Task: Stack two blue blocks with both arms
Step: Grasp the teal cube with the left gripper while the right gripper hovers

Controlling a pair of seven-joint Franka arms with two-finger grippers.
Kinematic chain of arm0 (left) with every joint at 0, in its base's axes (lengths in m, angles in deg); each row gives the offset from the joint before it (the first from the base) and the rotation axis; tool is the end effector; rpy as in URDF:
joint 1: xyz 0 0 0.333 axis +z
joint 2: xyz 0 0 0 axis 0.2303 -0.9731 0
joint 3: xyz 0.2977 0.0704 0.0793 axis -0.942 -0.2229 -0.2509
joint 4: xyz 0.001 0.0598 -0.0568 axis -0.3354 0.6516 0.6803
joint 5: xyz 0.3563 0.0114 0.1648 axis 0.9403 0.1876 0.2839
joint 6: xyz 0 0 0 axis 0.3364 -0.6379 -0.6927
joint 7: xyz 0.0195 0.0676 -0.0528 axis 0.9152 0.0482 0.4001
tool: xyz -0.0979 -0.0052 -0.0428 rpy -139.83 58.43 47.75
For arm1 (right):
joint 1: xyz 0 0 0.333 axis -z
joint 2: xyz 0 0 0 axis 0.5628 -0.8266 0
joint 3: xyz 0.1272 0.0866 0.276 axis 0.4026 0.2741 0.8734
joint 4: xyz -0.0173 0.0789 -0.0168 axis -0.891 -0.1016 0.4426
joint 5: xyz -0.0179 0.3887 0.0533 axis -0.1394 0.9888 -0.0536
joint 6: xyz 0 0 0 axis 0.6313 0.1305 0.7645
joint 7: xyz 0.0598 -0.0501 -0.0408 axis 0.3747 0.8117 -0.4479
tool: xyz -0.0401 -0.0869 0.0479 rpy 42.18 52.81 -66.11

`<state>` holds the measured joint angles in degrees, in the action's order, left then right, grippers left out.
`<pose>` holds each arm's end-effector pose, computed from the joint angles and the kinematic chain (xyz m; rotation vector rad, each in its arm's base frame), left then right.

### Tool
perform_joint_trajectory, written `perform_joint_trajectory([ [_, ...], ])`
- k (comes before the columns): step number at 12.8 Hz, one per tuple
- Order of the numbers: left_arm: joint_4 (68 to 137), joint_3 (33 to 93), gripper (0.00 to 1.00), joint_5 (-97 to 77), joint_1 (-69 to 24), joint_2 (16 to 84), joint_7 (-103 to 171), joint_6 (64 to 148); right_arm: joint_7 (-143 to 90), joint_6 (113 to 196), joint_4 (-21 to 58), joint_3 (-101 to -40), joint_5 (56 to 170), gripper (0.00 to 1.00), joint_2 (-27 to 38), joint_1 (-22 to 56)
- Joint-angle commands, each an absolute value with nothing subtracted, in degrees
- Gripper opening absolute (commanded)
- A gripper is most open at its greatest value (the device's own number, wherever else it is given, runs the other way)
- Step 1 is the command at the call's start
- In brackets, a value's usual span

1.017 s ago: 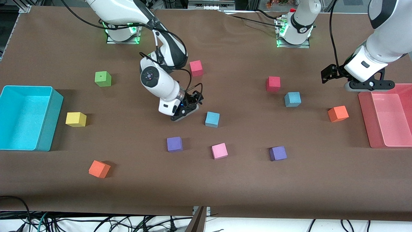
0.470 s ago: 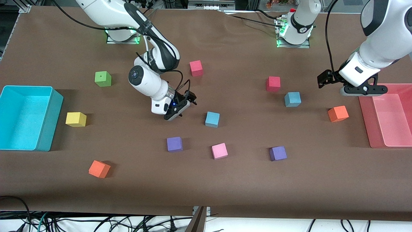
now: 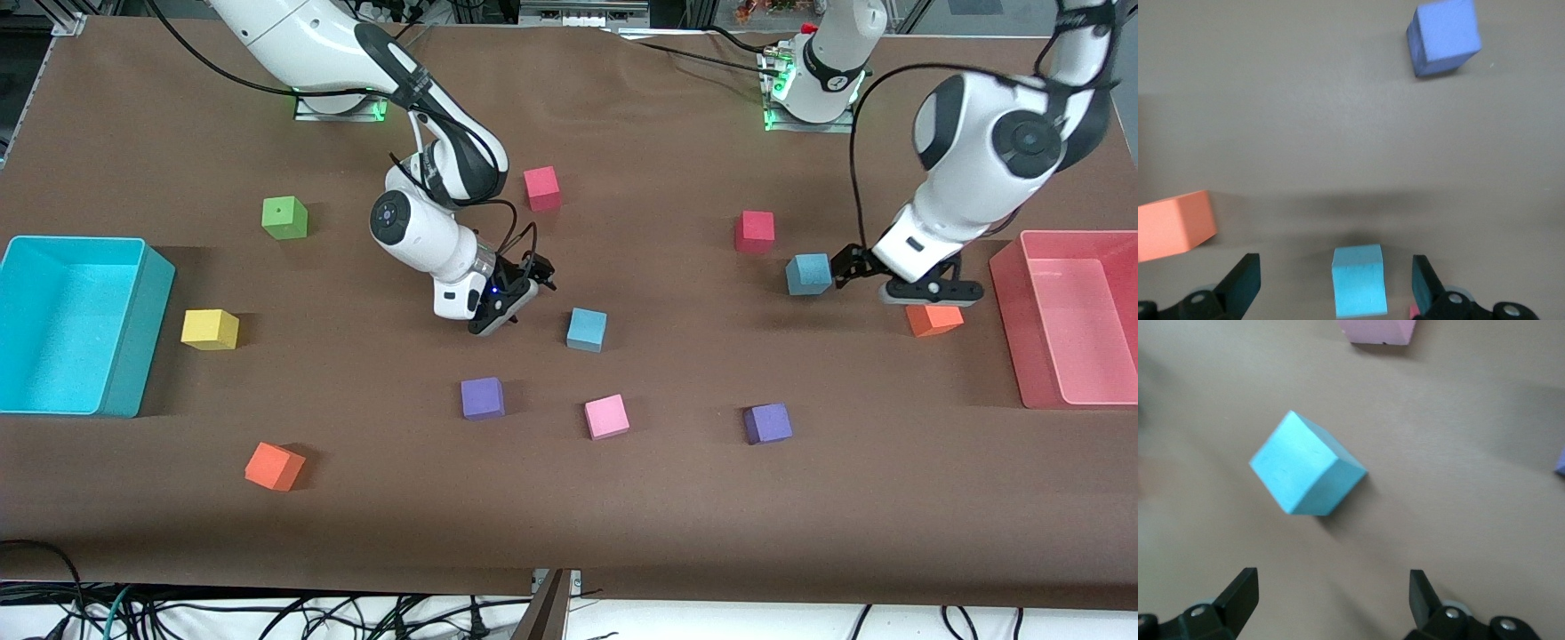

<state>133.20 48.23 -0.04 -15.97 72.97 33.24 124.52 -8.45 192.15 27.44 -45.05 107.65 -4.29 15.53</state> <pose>0.5223 -0.0568 0.3404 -3.1347 0.0321 -0.0590 0.5291 0.3872 0.2320 -2.5346 -0.7051 -0.1717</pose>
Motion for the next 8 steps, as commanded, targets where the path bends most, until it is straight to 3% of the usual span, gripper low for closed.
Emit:
perform_joint_trajectory([
  [1, 137.76, 48.26, 1.00, 0.61, -16.21, 70.03, 33.02, 132.63, 5.33, 190.42, 26.20, -45.02, 121.47, 1.00, -5.13, 15.88],
  [5, 141.11, 48.26, 1.00, 0.61, -16.21, 67.03, 33.02, 135.30, 42.15, 198.12, 25.94, -46.08, 152.14, 1.00, -8.81, 12.90],
  [8, 142.69, 48.35, 1.00, 0.35, -16.21, 65.89, 33.19, 135.47, 54.68, 200.43, 23.31, -47.91, 160.03, 1.00, -11.10, 11.05],
])
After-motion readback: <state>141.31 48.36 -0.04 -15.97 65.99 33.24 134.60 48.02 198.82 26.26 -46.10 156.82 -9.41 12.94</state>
